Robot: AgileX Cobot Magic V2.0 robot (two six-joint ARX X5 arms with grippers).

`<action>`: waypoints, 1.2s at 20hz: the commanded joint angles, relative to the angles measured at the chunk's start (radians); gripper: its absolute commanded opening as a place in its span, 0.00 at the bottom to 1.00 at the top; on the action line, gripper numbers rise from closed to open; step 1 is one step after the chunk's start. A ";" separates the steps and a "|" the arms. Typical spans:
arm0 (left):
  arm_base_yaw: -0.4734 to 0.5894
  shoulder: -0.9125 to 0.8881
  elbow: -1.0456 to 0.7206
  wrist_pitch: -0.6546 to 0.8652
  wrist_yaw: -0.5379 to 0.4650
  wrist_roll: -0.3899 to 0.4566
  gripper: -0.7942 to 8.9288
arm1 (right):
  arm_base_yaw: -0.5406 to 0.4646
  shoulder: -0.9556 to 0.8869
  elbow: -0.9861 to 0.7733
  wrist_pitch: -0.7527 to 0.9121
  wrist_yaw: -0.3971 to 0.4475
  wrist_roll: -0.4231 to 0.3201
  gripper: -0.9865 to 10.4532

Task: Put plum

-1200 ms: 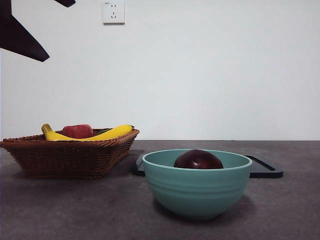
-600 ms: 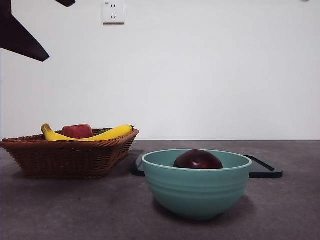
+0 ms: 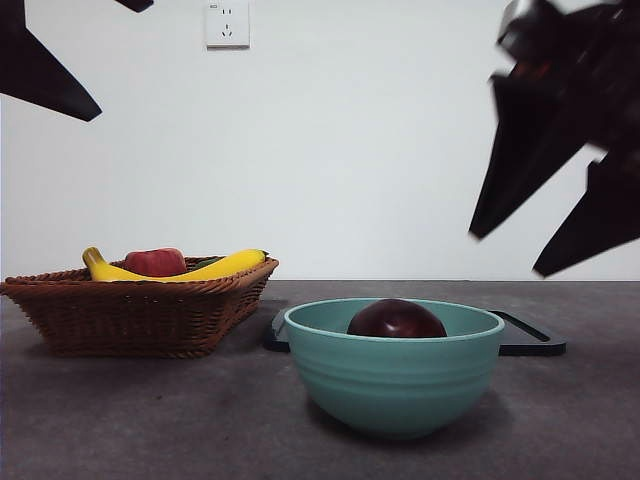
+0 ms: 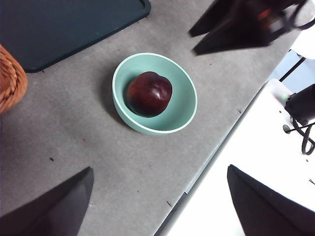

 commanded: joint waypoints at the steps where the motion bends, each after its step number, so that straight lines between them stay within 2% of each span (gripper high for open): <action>1: -0.005 0.004 0.009 0.011 0.005 -0.002 0.53 | 0.033 0.060 0.003 0.052 0.043 0.015 0.35; 3: -0.005 0.004 0.009 0.011 0.005 -0.002 0.53 | 0.051 0.107 0.003 0.093 0.072 0.017 0.30; 6: -0.005 0.004 0.009 0.011 0.005 -0.002 0.53 | 0.069 0.164 0.003 0.140 0.100 0.023 0.29; 15: -0.005 0.004 0.009 0.011 0.005 -0.002 0.53 | 0.099 0.249 0.003 0.188 0.100 0.033 0.19; 18: -0.005 0.004 0.009 0.012 0.005 0.000 0.53 | 0.100 0.248 0.003 0.204 0.099 0.037 0.09; 24: -0.005 0.004 0.009 0.012 0.005 0.002 0.53 | 0.100 0.237 0.019 0.214 0.092 0.063 0.09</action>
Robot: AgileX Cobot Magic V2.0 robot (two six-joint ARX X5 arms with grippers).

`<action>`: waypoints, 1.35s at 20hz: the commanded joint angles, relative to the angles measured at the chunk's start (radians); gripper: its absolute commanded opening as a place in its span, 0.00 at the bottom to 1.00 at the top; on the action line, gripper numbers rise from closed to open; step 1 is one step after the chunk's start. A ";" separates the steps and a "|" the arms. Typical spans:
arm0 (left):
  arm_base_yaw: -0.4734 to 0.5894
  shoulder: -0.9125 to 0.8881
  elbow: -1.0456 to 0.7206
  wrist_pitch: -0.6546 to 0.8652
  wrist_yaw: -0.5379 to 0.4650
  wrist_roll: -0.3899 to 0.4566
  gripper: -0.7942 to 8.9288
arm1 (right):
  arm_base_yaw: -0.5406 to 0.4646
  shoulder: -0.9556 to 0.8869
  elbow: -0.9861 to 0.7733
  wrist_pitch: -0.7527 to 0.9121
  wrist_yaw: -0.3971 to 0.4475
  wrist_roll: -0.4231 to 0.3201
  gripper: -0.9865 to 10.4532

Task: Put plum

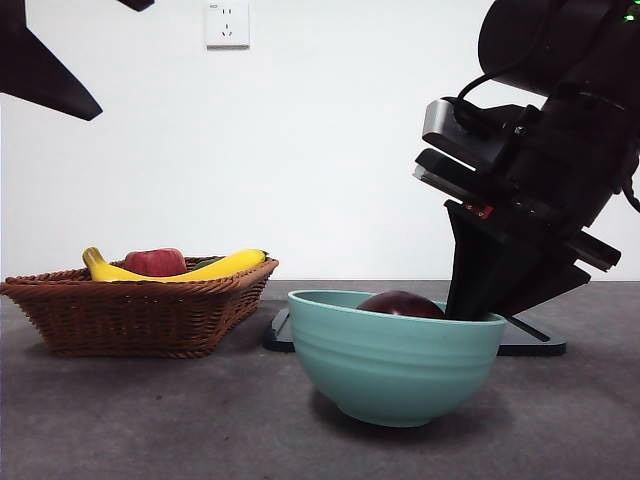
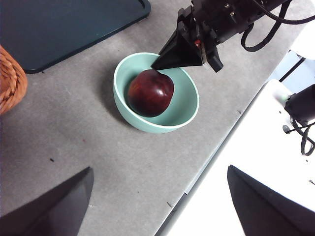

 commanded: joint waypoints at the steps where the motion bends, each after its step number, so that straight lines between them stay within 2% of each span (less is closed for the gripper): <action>1: -0.005 0.004 0.009 0.011 0.004 0.002 0.53 | 0.007 -0.003 0.030 0.009 -0.001 0.032 0.09; 6: -0.005 0.004 0.009 0.013 0.005 0.002 0.53 | -0.010 -0.001 0.141 -0.051 0.058 0.024 0.09; 10: -0.005 0.004 0.009 0.012 0.005 0.002 0.53 | -0.074 0.032 0.235 -0.055 0.060 0.008 0.09; 15: -0.005 0.004 0.009 0.011 0.005 0.002 0.53 | -0.168 0.201 0.431 -0.094 0.060 -0.046 0.09; 19: -0.005 0.004 0.009 0.010 0.004 0.002 0.53 | -0.212 0.372 0.570 -0.095 0.060 -0.060 0.09; 23: -0.005 0.004 0.009 0.008 0.004 0.002 0.53 | -0.230 0.467 0.598 -0.059 0.061 -0.060 0.09; 27: -0.005 0.004 0.009 0.008 0.004 0.001 0.53 | -0.233 0.486 0.598 -0.058 0.078 -0.076 0.09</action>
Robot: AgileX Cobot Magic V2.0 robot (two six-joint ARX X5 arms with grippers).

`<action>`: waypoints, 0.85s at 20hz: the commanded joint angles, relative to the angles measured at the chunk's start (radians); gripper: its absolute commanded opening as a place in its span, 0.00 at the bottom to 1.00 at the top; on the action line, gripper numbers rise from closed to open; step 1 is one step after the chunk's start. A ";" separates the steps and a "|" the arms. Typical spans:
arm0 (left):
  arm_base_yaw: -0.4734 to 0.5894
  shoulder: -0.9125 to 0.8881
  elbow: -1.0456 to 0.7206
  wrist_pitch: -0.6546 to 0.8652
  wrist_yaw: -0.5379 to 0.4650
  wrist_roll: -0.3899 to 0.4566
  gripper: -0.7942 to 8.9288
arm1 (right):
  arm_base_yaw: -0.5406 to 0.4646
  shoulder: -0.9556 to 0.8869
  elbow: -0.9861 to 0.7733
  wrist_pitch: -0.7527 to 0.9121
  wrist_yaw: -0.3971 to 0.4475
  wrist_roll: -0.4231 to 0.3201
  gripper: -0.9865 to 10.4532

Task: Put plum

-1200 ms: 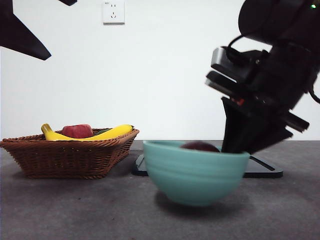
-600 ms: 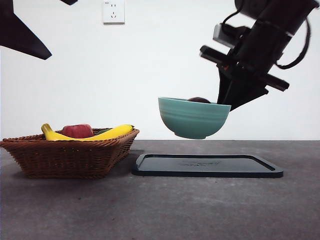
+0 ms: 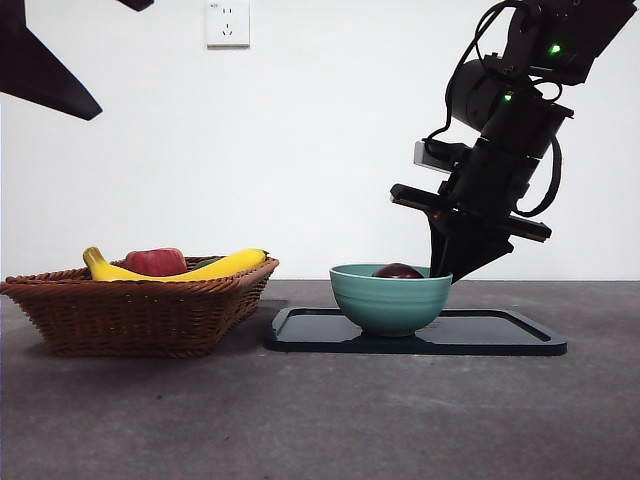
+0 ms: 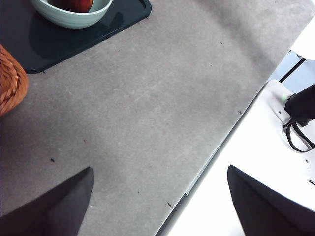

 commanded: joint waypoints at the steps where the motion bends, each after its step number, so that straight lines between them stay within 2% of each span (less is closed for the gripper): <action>1: -0.005 0.005 0.009 0.008 0.005 0.001 0.53 | 0.003 0.015 0.026 0.000 0.000 -0.014 0.09; 5: -0.005 0.005 0.009 0.006 0.005 0.000 0.53 | 0.002 0.026 0.026 -0.026 0.000 -0.030 0.10; 6: -0.005 0.005 0.009 0.006 0.005 0.000 0.53 | 0.002 0.026 0.026 -0.022 0.000 -0.030 0.12; 8: -0.005 0.005 0.009 0.006 0.004 0.001 0.53 | 0.002 0.026 0.026 -0.022 0.000 -0.021 0.26; 11: -0.005 0.005 0.009 0.007 0.004 0.001 0.53 | -0.001 0.002 0.026 -0.030 0.003 -0.011 0.28; 15: -0.005 0.005 0.009 0.008 0.004 0.001 0.53 | -0.025 -0.162 0.027 -0.070 0.001 -0.020 0.28; 17: -0.005 0.005 0.009 0.008 0.005 0.001 0.53 | -0.026 -0.286 0.027 -0.142 -0.002 -0.050 0.28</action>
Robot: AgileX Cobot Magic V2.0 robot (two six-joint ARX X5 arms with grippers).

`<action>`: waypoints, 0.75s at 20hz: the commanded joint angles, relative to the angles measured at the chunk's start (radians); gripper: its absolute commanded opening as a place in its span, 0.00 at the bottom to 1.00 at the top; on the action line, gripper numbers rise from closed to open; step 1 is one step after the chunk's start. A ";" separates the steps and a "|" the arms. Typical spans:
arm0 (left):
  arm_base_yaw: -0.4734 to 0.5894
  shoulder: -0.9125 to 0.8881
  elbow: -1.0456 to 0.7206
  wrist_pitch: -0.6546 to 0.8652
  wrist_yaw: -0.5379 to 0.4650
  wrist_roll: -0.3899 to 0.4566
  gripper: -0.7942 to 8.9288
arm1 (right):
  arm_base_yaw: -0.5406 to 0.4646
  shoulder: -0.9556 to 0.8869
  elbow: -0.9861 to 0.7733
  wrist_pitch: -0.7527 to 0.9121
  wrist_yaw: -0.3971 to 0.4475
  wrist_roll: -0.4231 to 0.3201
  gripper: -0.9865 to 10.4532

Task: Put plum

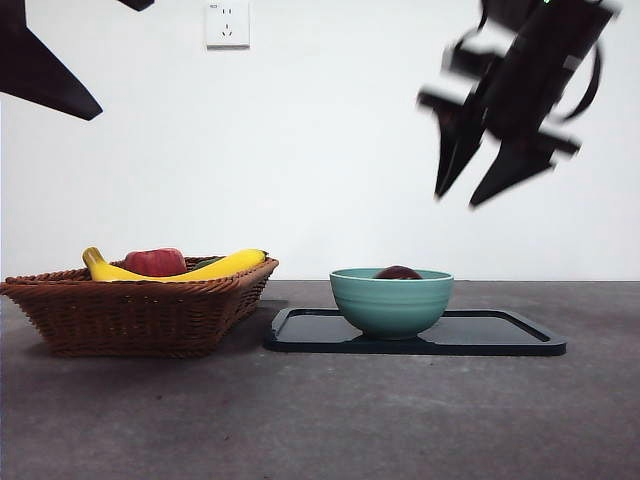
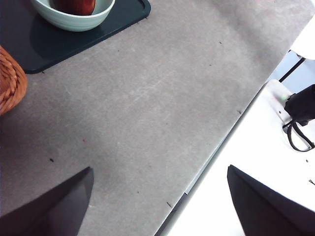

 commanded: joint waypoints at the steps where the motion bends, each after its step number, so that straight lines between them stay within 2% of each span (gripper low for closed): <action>1: -0.005 0.005 0.009 0.008 0.005 0.000 0.53 | 0.005 -0.097 0.021 -0.071 -0.004 -0.047 0.28; 5: -0.005 0.005 0.009 0.009 0.004 0.001 0.53 | 0.005 -0.306 0.006 -0.237 -0.012 -0.087 0.28; 15: -0.005 0.005 0.009 0.015 0.004 0.001 0.53 | 0.029 -0.693 -0.340 -0.244 -0.172 -0.084 0.28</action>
